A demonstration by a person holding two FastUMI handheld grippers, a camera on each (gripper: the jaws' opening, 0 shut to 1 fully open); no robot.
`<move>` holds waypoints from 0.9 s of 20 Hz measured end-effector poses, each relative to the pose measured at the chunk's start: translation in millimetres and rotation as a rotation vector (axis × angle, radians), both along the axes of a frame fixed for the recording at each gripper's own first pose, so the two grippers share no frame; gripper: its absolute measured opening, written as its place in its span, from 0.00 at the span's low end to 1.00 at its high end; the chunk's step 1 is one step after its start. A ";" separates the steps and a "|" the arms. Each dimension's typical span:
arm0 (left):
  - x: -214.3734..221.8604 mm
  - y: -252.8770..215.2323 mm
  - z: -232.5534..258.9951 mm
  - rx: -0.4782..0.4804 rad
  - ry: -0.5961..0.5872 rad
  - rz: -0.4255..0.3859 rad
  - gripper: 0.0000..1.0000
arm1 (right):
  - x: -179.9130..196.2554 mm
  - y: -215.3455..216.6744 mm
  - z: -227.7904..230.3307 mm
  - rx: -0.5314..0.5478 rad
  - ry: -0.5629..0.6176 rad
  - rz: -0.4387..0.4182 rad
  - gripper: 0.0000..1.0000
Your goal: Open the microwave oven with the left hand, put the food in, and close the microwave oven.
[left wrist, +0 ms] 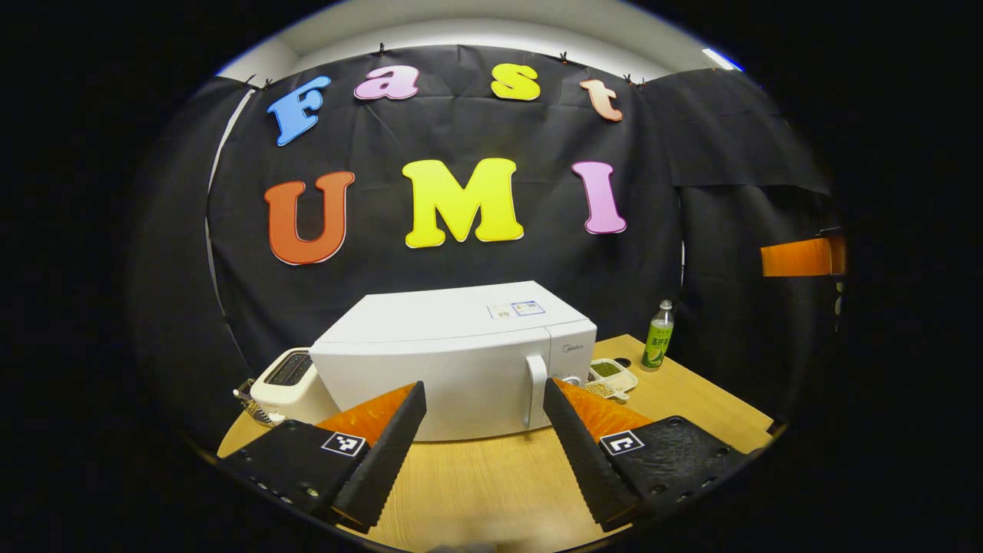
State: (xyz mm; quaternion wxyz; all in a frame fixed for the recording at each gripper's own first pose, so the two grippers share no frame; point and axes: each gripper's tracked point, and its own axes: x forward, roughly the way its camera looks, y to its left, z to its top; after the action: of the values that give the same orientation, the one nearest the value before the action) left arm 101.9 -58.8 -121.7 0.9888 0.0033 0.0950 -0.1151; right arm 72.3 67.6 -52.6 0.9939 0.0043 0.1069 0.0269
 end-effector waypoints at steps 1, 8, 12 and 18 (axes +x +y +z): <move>-5.3 -0.6 2.6 0.001 -0.007 0.002 0.95 | -5.7 2.2 0.3 0.001 -0.005 0.006 0.92; -55.6 -0.8 36.7 -0.003 -0.025 0.092 0.95 | -46.8 -17.9 9.7 -0.004 -0.046 0.073 0.92; -97.2 7.1 59.7 0.015 -0.040 0.155 0.95 | -66.5 -47.5 22.4 -0.002 -0.085 0.075 1.00; -142.6 25.1 102.9 0.015 -0.100 0.235 0.95 | -81.7 -80.9 41.5 0.018 -0.126 0.059 0.92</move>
State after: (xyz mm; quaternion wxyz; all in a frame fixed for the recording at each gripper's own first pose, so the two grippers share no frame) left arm -40.7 -33.7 -18.8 0.9989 0.0054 0.0463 0.0026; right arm -9.5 -13.3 -11.1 0.9974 0.0083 0.0438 0.0574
